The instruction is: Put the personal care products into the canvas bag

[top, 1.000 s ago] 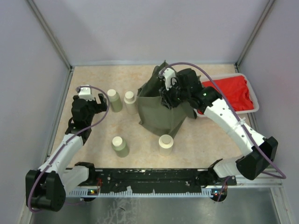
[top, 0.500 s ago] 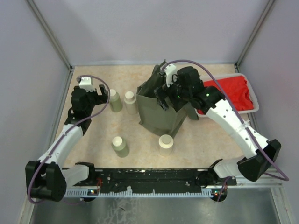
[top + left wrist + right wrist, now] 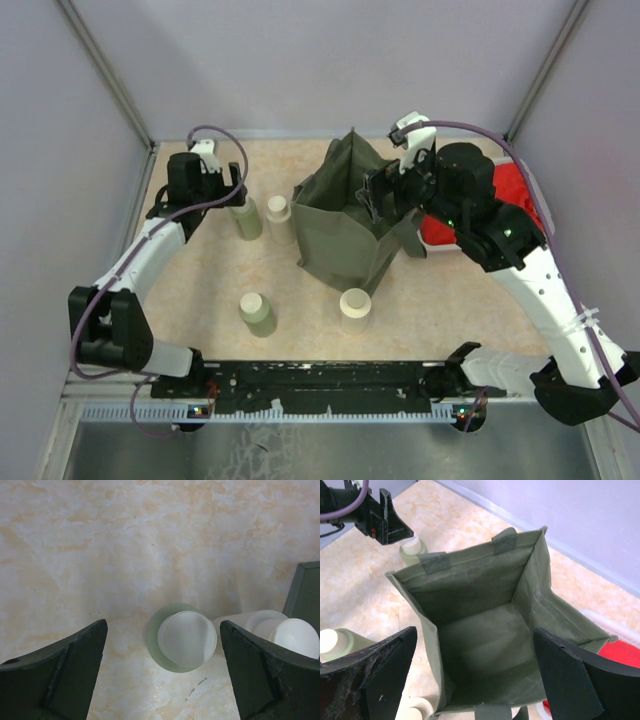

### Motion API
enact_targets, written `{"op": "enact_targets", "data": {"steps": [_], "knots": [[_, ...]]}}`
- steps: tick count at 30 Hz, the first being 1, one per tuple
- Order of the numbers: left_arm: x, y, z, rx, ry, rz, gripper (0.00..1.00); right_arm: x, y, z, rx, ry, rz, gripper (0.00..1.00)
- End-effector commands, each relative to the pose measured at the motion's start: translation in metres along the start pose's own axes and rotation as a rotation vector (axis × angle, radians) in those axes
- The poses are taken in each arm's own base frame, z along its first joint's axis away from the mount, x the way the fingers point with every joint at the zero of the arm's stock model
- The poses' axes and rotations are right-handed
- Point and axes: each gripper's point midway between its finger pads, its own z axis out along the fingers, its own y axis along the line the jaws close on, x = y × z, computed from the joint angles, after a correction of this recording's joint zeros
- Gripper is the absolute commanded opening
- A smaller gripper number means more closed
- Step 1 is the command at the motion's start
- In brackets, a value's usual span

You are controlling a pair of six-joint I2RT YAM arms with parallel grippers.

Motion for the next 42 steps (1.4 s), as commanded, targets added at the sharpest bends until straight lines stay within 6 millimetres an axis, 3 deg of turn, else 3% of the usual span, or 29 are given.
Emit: {"op": "enact_targets", "data": {"steps": [1,12,18,24,42], "knots": [[0.013,-0.019,0.006,0.089,0.133,0.013,1.00,0.007,-0.004,-0.004,0.034,0.006,0.021,0.99],[0.040,-0.026,0.009,0.114,0.341,0.072,1.00,0.022,-0.009,-0.015,0.067,0.014,0.018,0.99],[0.073,-0.022,0.014,0.092,0.490,0.121,1.00,0.029,-0.008,-0.016,0.062,0.021,0.025,0.99],[0.091,-0.014,0.025,0.054,0.560,0.122,1.00,0.038,-0.007,-0.016,0.063,0.033,0.033,0.99],[0.073,-0.019,0.051,0.056,0.439,0.097,1.00,0.053,-0.010,-0.013,0.077,0.074,0.028,0.99]]}}
